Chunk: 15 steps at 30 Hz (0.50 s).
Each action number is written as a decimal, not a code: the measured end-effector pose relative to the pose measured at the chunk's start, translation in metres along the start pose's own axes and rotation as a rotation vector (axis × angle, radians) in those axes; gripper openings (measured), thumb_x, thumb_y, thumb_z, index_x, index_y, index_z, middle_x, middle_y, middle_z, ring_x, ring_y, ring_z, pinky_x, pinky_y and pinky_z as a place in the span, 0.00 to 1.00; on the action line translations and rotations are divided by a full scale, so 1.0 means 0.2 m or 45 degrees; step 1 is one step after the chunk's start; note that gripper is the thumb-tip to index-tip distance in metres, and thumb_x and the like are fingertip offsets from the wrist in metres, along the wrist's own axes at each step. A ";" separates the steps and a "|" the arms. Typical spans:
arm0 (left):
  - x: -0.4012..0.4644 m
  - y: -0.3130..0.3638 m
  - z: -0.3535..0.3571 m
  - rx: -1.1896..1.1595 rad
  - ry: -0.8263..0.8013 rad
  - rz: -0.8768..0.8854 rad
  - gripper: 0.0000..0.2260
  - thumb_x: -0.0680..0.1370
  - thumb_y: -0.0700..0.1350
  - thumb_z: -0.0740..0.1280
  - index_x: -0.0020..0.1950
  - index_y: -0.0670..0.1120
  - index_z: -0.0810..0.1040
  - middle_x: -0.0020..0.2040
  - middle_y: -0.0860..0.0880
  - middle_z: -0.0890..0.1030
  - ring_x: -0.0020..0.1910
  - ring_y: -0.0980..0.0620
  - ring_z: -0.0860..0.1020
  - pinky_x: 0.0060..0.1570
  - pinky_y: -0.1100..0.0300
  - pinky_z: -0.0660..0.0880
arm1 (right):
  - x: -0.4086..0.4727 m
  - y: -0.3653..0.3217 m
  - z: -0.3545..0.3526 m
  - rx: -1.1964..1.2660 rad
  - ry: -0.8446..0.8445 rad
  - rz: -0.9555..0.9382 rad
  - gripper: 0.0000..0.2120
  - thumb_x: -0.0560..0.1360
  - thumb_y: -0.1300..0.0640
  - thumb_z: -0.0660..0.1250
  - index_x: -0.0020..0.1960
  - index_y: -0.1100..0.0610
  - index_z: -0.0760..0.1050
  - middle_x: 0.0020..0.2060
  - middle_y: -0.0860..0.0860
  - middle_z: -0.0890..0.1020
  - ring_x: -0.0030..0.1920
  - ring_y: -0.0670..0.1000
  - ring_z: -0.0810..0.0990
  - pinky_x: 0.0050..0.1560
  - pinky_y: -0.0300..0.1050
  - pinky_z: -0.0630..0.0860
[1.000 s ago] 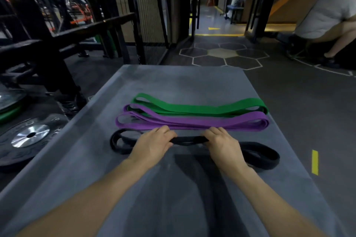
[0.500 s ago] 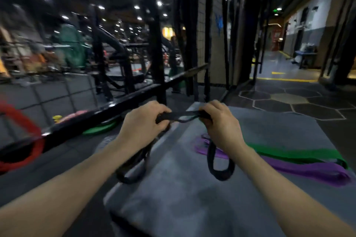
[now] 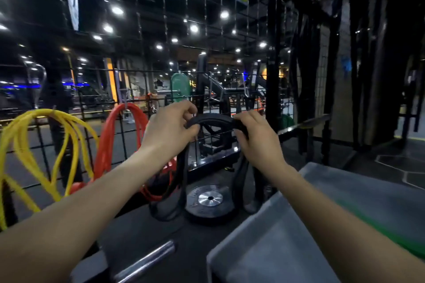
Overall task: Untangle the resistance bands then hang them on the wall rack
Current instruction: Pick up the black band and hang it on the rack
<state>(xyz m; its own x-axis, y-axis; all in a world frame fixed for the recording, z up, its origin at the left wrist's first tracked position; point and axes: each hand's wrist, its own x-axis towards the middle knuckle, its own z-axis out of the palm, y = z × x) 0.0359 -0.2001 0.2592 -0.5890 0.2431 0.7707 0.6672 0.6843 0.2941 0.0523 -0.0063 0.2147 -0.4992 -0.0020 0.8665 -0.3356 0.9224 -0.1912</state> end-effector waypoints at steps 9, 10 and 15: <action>0.28 -0.05 -0.09 -0.067 0.240 -0.001 0.06 0.72 0.41 0.71 0.44 0.49 0.75 0.37 0.58 0.73 0.37 0.59 0.74 0.34 0.68 0.65 | 0.37 -0.10 0.10 0.337 0.184 0.120 0.14 0.76 0.59 0.65 0.62 0.56 0.74 0.54 0.50 0.75 0.52 0.49 0.76 0.52 0.47 0.76; 0.31 -0.06 -0.08 -0.074 0.275 -0.009 0.06 0.72 0.41 0.71 0.45 0.47 0.75 0.38 0.56 0.73 0.37 0.57 0.74 0.34 0.68 0.66 | 0.42 -0.10 0.11 0.358 0.208 0.146 0.14 0.76 0.59 0.66 0.61 0.55 0.74 0.54 0.49 0.75 0.52 0.49 0.76 0.52 0.46 0.76; 0.43 -0.10 -0.01 -0.056 0.339 -0.145 0.07 0.74 0.39 0.68 0.46 0.44 0.70 0.47 0.48 0.73 0.41 0.51 0.73 0.40 0.60 0.69 | 0.57 -0.09 0.22 0.392 0.225 0.201 0.06 0.74 0.60 0.67 0.50 0.55 0.73 0.48 0.48 0.76 0.46 0.49 0.76 0.46 0.48 0.76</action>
<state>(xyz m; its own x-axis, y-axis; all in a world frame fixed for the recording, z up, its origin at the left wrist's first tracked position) -0.0277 -0.1943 0.3196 -0.5252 -0.0264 0.8506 0.6261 0.6650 0.4072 -0.0333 -0.0410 0.2964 -0.4276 0.2222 0.8763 -0.5031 0.7469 -0.4348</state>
